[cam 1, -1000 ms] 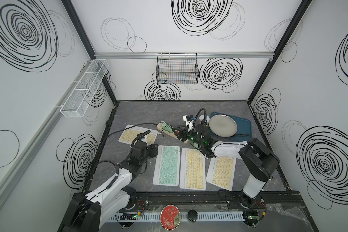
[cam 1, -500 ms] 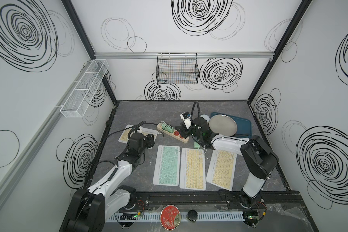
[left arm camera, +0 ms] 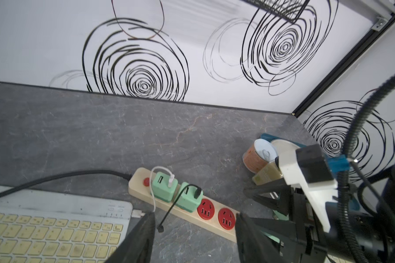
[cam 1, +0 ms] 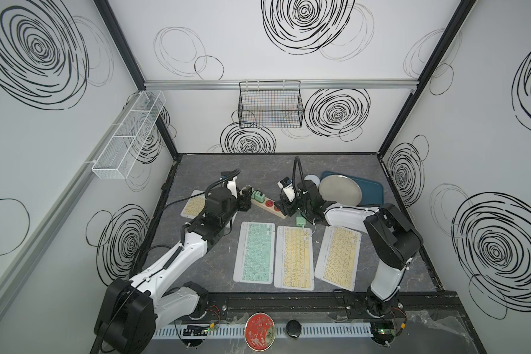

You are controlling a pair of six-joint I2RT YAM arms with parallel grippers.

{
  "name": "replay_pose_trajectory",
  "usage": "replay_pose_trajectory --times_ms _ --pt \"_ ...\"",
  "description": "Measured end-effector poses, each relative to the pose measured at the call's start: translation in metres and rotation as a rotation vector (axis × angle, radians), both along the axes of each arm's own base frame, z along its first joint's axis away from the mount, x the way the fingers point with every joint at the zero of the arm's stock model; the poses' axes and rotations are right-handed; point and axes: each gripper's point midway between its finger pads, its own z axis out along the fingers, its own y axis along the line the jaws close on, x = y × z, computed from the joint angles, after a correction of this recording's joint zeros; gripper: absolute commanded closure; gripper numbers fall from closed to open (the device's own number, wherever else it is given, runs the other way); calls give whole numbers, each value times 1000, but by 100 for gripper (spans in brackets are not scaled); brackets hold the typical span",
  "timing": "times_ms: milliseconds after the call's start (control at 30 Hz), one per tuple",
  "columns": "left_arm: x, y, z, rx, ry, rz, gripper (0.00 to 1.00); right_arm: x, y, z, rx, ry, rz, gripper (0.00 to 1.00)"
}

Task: Unplug the wireless keyboard
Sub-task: Move the socket to the center of the board.

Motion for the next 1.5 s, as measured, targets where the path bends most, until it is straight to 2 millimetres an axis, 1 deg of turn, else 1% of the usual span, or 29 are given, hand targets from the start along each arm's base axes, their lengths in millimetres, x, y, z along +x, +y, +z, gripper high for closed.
replay_pose_trajectory --times_ms 67,167,300,400,500,633,667,700,800,900,1033,1100,1167,1233,1267,1333,1400,1500 --pt "3 3 1 -1 -6 12 40 0 0 -1 -4 -3 13 36" --pt "13 13 -13 -29 33 53 42 0 2 -11 -23 6 32 35" --pt "26 43 -51 -87 133 162 43 0 7 -41 -69 55 54 32" --pt "30 58 -78 -112 203 215 43 -4 9 -58 -100 89 70 31" --pt "34 62 -93 -126 238 229 44 3 15 -63 -115 96 79 31" --pt "37 61 -105 -135 266 226 44 16 29 -62 -116 80 94 31" --pt "38 60 -108 -136 271 224 44 18 33 -61 -118 74 100 33" --pt "38 60 -109 -137 273 223 44 20 37 -61 -120 72 107 36" --pt "39 62 -112 -140 278 227 44 20 44 -66 -131 71 133 51" --pt "40 64 -111 -141 275 232 44 16 47 -65 -142 57 165 61" --pt "43 63 -112 -144 268 225 44 8 42 -66 -141 31 180 72" --pt "43 62 -114 -141 272 220 44 0 36 -66 -145 23 190 74" --pt "43 62 -117 -137 279 221 44 -9 29 -66 -150 16 199 74" --pt "43 62 -119 -135 285 223 44 -17 23 -66 -153 12 203 72" --pt "43 62 -120 -134 287 224 44 -20 20 -66 -154 13 206 70" --pt "42 61 -122 -132 289 221 45 -24 18 -66 -150 11 210 62" --pt "41 58 -126 -135 289 216 46 -24 18 -65 -145 9 211 53" --pt "42 51 -134 -144 300 194 54 -23 19 -65 -139 13 207 48"
